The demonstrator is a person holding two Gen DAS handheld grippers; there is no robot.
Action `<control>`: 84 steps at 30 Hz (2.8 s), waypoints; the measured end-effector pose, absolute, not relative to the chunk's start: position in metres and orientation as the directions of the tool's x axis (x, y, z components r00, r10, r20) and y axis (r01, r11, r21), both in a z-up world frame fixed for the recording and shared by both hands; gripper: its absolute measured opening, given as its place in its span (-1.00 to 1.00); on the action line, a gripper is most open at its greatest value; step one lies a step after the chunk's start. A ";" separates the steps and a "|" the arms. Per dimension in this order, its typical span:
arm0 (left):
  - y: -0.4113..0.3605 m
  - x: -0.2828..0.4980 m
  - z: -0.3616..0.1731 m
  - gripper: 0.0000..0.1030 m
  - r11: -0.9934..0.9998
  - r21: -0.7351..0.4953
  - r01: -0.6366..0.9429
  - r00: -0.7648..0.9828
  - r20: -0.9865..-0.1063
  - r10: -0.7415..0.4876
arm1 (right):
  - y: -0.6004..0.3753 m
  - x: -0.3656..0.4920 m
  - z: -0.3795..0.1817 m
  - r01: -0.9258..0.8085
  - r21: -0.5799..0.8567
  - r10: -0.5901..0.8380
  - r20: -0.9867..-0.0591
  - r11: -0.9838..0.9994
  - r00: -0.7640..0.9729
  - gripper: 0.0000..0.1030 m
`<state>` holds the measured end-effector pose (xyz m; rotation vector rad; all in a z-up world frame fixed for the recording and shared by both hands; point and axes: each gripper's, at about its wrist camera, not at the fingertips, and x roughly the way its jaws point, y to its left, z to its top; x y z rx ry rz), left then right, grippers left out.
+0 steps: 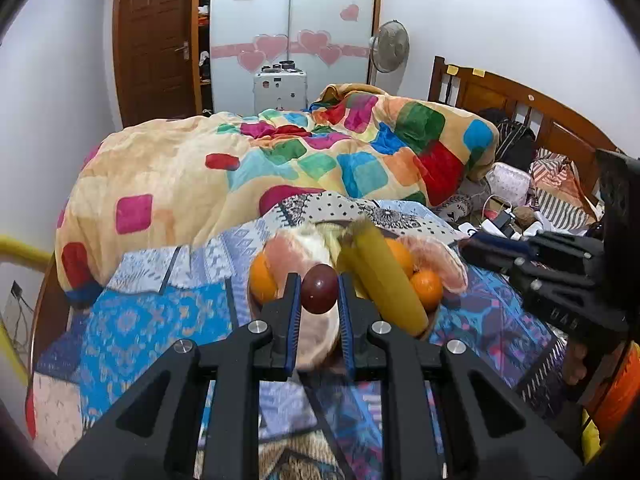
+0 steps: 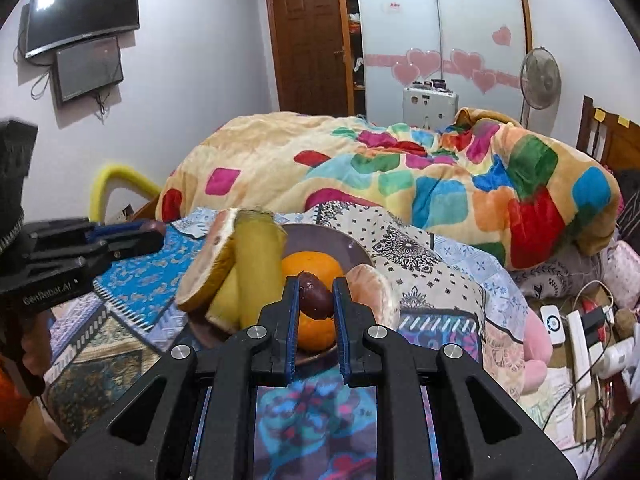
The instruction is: Organize fruits
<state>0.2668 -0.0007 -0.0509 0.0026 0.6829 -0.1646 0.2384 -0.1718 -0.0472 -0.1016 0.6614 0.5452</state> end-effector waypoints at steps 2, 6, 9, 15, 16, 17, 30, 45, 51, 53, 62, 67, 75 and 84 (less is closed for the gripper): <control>-0.004 0.279 -0.051 -0.66 0.987 -0.038 0.155 0.761 -0.632 -0.143 | -0.169 0.246 -0.051 -0.519 0.086 0.453 -0.622 0.851 0.639 -0.71; -0.007 0.302 -0.050 -0.66 0.988 -0.029 0.151 0.755 -0.642 -0.134 | -0.163 0.258 -0.057 -0.536 0.099 0.466 -0.640 0.838 0.611 -0.71; -0.010 0.318 -0.051 -0.66 0.989 -0.024 0.143 0.748 -0.652 -0.124 | -0.158 0.261 -0.061 -0.550 0.090 0.466 -0.653 0.830 0.597 -0.71; -0.014 0.340 -0.050 -0.66 0.988 -0.031 0.150 0.731 -0.669 -0.132 | -0.154 0.264 -0.065 -0.564 0.084 0.467 -0.665 0.822 0.582 -0.71; -0.014 0.343 -0.050 -0.66 0.988 -0.033 0.149 0.729 -0.672 -0.132 | -0.154 0.264 -0.066 -0.565 0.084 0.467 -0.667 0.821 0.581 -0.71; -0.015 0.345 -0.050 -0.66 0.988 -0.034 0.148 0.727 -0.674 -0.132 | -0.153 0.264 -0.067 -0.566 0.081 0.466 -0.668 0.821 0.580 -0.71; -0.015 0.355 -0.057 -0.59 0.984 -0.076 0.159 0.695 -0.700 -0.166 | -0.149 0.268 -0.074 -0.572 0.080 0.469 -0.671 0.816 0.575 -0.69; -0.005 0.323 -0.032 -0.40 0.989 -0.068 0.134 0.750 -0.646 -0.146 | -0.158 0.260 -0.056 -0.557 0.099 0.482 -0.638 0.824 0.600 -0.48; -0.006 0.270 -0.003 -0.39 0.992 -0.040 0.119 0.812 -0.570 -0.121 | -0.168 0.227 -0.017 -0.546 0.074 0.482 -0.577 0.835 0.659 -0.48; -0.007 0.246 0.009 -0.38 0.993 -0.027 0.115 0.837 -0.536 -0.111 | -0.170 0.212 -0.002 -0.543 0.061 0.483 -0.548 0.837 0.683 -0.48; -0.008 0.126 0.062 -0.26 0.997 -0.027 0.075 0.929 -0.362 -0.079 | -0.187 0.121 0.071 -0.534 0.042 0.510 -0.365 0.845 0.779 -0.48; -0.014 0.070 0.078 0.00 0.998 0.002 0.059 0.958 -0.282 -0.056 | -0.195 0.064 0.099 -0.509 0.032 0.499 -0.252 0.860 0.829 -0.13; -0.018 0.007 0.087 0.69 0.999 0.009 0.042 0.976 -0.215 -0.039 | -0.198 0.014 0.107 -0.469 0.038 0.467 -0.179 0.883 0.866 0.45; -0.025 -0.035 0.088 0.96 1.000 0.013 0.018 0.986 -0.167 -0.015 | -0.207 -0.005 0.101 -0.416 0.044 0.417 -0.160 0.908 0.895 0.97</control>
